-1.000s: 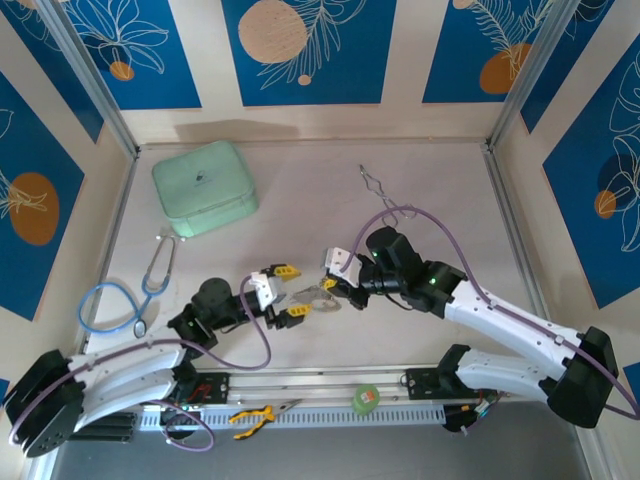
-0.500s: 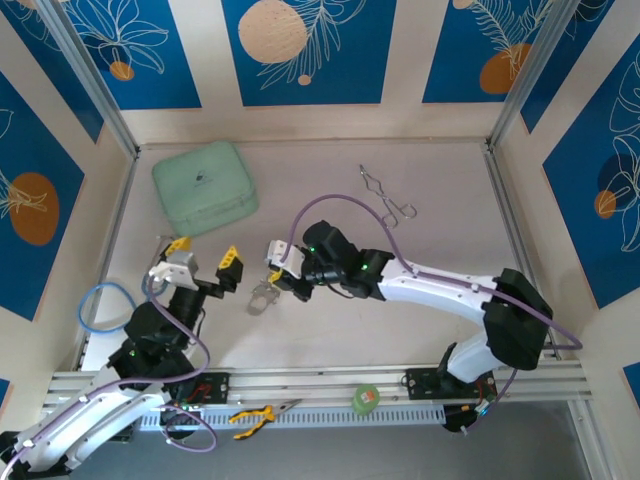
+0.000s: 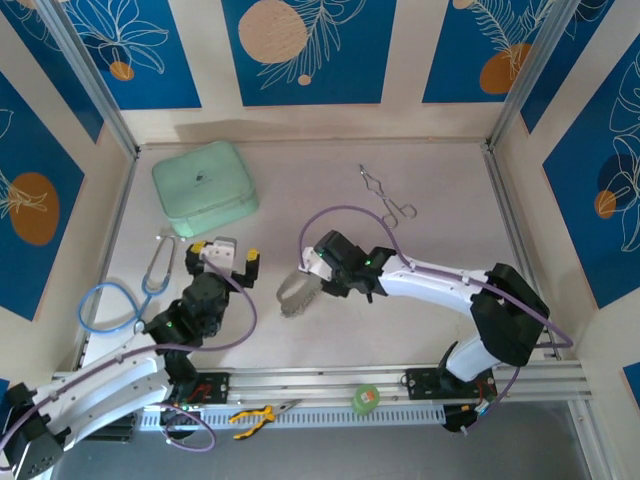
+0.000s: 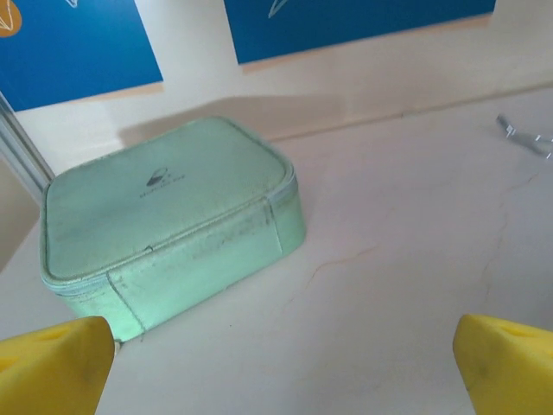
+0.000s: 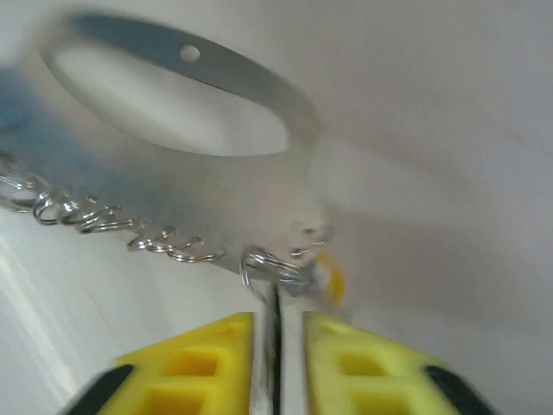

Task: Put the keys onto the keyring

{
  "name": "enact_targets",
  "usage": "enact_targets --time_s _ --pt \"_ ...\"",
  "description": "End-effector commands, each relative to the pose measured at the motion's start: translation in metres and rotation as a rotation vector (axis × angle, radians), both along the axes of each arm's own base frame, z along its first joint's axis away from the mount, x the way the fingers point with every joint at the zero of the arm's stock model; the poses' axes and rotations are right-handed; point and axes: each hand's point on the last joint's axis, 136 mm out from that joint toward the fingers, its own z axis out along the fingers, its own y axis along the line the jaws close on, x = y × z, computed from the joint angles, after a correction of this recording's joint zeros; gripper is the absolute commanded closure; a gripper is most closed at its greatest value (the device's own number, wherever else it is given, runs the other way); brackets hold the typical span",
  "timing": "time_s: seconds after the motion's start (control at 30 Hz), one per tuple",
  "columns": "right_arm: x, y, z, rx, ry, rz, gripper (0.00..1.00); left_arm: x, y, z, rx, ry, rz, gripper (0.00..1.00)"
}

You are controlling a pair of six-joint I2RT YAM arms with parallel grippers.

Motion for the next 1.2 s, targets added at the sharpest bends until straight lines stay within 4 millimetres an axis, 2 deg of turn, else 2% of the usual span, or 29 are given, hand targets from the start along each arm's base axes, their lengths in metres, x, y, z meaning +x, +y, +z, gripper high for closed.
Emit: enact_targets --time_s 0.0,0.1,0.2,0.27,0.33,0.43,0.53,0.63,0.73,0.8,0.87,0.93,1.03,1.17 --pt "0.004 -0.054 0.0 -0.202 -0.063 -0.055 0.69 0.011 0.005 0.012 -0.04 -0.024 0.064 0.0" --pt "0.01 -0.079 0.007 -0.211 -0.083 -0.138 0.67 0.019 0.008 0.005 -0.047 -0.004 0.082 0.0" --pt "0.021 -0.092 0.024 -0.085 -0.11 -0.257 0.67 0.028 0.012 0.0 -0.055 0.021 0.086 0.0" --pt "0.034 -0.097 0.04 0.111 -0.126 -0.368 0.67 0.033 0.019 -0.004 -0.049 0.04 0.101 0.0" --pt "0.05 -0.107 0.061 0.389 -0.147 -0.5 0.67 0.039 0.035 -0.012 -0.033 0.056 0.142 0.0" --pt "0.073 -0.146 0.078 0.721 -0.251 -0.679 0.67 0.047 0.05 -0.022 0.003 0.012 0.15 0.0" --pt "0.084 -0.184 0.075 0.845 -0.402 -0.758 0.65 0.051 0.062 -0.023 0.046 -0.039 0.162 0.0" --pt "0.091 -0.204 0.061 0.854 -0.446 -0.786 0.65 0.056 0.071 -0.027 0.069 -0.07 0.178 0.0" --pt "0.098 -0.203 0.053 0.879 -0.441 -0.74 0.64 0.061 0.081 -0.045 0.061 -0.035 0.192 0.0" --pt "0.107 -0.203 0.049 0.868 -0.467 -0.704 0.64 0.065 0.079 -0.054 0.045 -0.043 0.163 0.0" --pt "0.116 -0.206 0.048 0.893 -0.472 -0.706 0.64 0.07 0.08 -0.058 0.037 -0.068 0.159 0.0" --pt "0.123 -0.2 0.034 0.896 -0.409 -0.682 0.65 0.077 0.082 -0.064 0.041 -0.079 0.154 0.01" --pt "0.129 -0.199 0.023 0.916 -0.431 -0.67 0.65 0.09 0.076 -0.067 0.078 -0.123 0.118 0.01" --pt "0.137 -0.207 0.018 0.914 -0.36 -0.73 0.63 0.107 0.082 -0.098 0.063 -0.059 0.117 0.01"
